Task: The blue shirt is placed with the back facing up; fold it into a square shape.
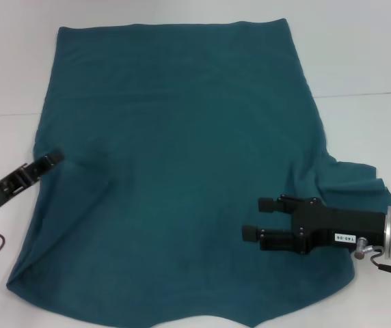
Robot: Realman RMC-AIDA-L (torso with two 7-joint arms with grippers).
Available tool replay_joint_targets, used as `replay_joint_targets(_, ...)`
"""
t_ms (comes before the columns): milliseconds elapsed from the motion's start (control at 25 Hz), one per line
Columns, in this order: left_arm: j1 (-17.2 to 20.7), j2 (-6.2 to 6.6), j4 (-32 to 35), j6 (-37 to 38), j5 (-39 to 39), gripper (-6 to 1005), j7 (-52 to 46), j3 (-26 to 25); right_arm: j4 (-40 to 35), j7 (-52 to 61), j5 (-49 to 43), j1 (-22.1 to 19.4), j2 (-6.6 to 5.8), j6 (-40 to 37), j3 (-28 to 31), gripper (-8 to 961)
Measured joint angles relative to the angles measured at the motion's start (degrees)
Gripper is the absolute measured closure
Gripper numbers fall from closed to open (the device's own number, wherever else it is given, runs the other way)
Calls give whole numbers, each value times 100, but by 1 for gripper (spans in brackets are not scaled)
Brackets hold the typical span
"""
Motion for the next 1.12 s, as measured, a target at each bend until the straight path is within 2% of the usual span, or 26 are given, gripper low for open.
replay_joint_targets(160, 7, -28, -14, -15, 14, 806, 66, 142, 0, 13, -2, -4, 0, -6, -3, 54)
replay_joint_targets(400, 80, -35, 7, 31, 42, 623, 220, 178, 0, 38, -2, -2, 0, -12, -4, 54)
replay_joint_targets(600, 185, -24, 36, -35, 99, 379, 525, 178, -4, 59, 7, -2, -6, -16, -4, 54)
replay_joint_targets(720, 259, 3, 61, -72, 153, 153, 646, 179, -19, 113, 9, -2, -20, -24, -4, 53)
replay_joint_targets(1120, 484, -58, 136, -523, 525, 88, 1043, 178, -71, 334, 15, 0, -44, -74, 7, 53)
